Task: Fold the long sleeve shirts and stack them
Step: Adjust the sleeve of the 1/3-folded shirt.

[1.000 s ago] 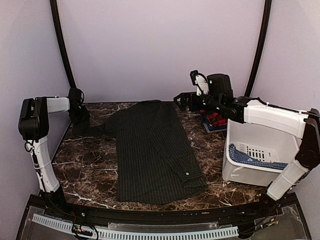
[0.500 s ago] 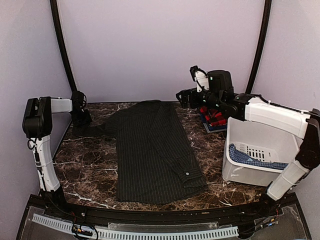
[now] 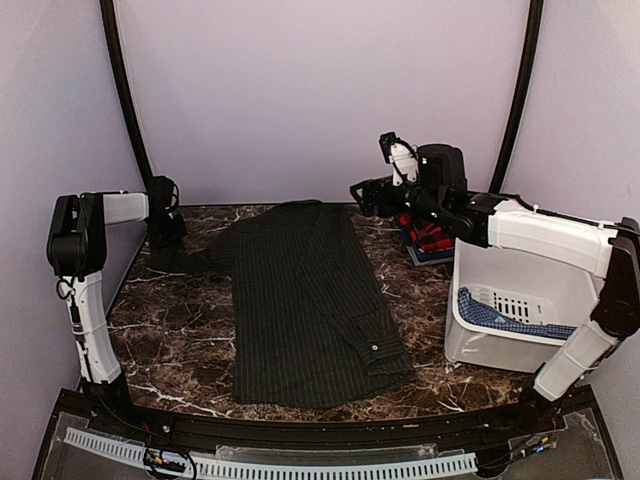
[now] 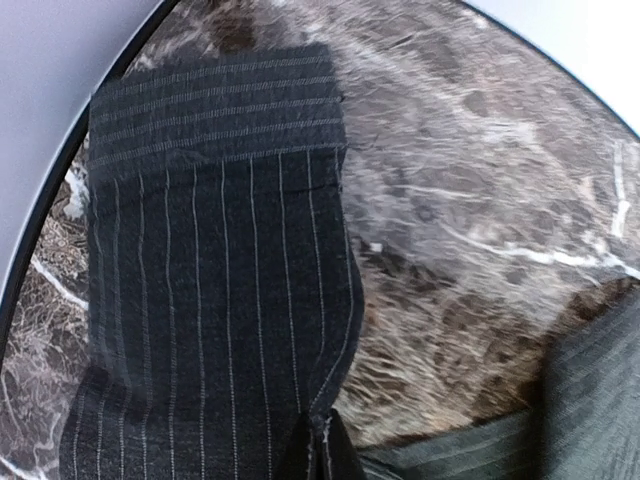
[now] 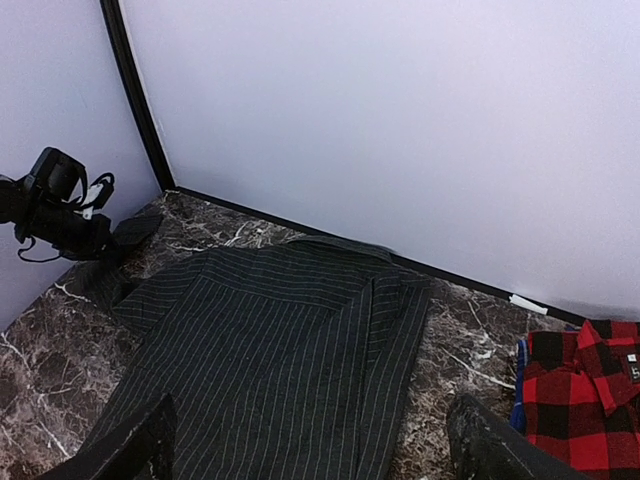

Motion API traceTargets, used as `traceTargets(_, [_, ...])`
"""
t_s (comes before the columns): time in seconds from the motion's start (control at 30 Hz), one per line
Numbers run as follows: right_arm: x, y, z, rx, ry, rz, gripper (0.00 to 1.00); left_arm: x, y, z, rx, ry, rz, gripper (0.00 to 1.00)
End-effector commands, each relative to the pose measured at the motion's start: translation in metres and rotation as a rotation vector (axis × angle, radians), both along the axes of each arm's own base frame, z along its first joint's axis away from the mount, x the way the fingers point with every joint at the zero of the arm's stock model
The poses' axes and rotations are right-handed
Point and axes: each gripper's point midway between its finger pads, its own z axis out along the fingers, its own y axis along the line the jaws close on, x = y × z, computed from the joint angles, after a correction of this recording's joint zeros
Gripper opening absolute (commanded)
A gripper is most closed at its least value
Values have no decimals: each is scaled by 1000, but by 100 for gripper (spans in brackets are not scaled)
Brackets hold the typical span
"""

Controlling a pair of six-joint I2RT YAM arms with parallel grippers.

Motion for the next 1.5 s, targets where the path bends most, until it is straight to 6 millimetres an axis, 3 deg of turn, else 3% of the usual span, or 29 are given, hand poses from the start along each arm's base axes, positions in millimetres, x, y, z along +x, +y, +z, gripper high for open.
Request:
traceTargets(0.0, [-8,9,23,86,-44,53,89,-5,-34,71,-11,-131,-66,0])
traceTargets(0.03, [-8,10,21,86,-40,58,89,-6,-44,85,-17,-169,-85,0])
traceTargets(0.07, [-8,11,19,87,-35,64,89,-11,-51,84,-38,-173,-97,0])
traceTargets(0.1, [-8,12,17,87,-32,66,89,-15,-60,96,-50,-201,-115,0])
traceTargets(0.2, [-8,14,11,88,-19,77,88,-34,-84,98,-91,-224,-159,0])
traceTargets(0.33, [-9,17,7,95,-14,86,88,-64,-132,101,-193,-281,-304,0])
traceTargets(0.47, [-6,17,2,92,-7,78,88,-107,-194,96,-334,-305,-520,0])
traceTargets(0.6, [-3,19,-9,91,9,72,88,-153,-233,70,-450,-215,-681,0])
traceTargets(0.67, [-1,22,-14,91,20,74,87,-170,-240,51,-468,-140,-706,0])
traceTargets(0.83, [3,28,-22,92,41,81,87,-190,-226,27,-425,-38,-634,3])
traceTargets(0.97, [5,29,-23,92,43,79,86,-192,-218,30,-388,-19,-606,26])
traceTargets(1.1, [6,29,-23,85,36,78,87,-190,-223,49,-418,-54,-618,39])
traceTargets(1.3, [6,28,-21,85,32,76,87,-170,-227,112,-451,-213,-585,45])
traceTargets(1.37, [6,28,-19,86,29,75,87,-160,-221,125,-433,-255,-531,47])
traceTargets(1.47, [5,28,-20,85,29,76,87,-145,-211,127,-393,-269,-444,49])
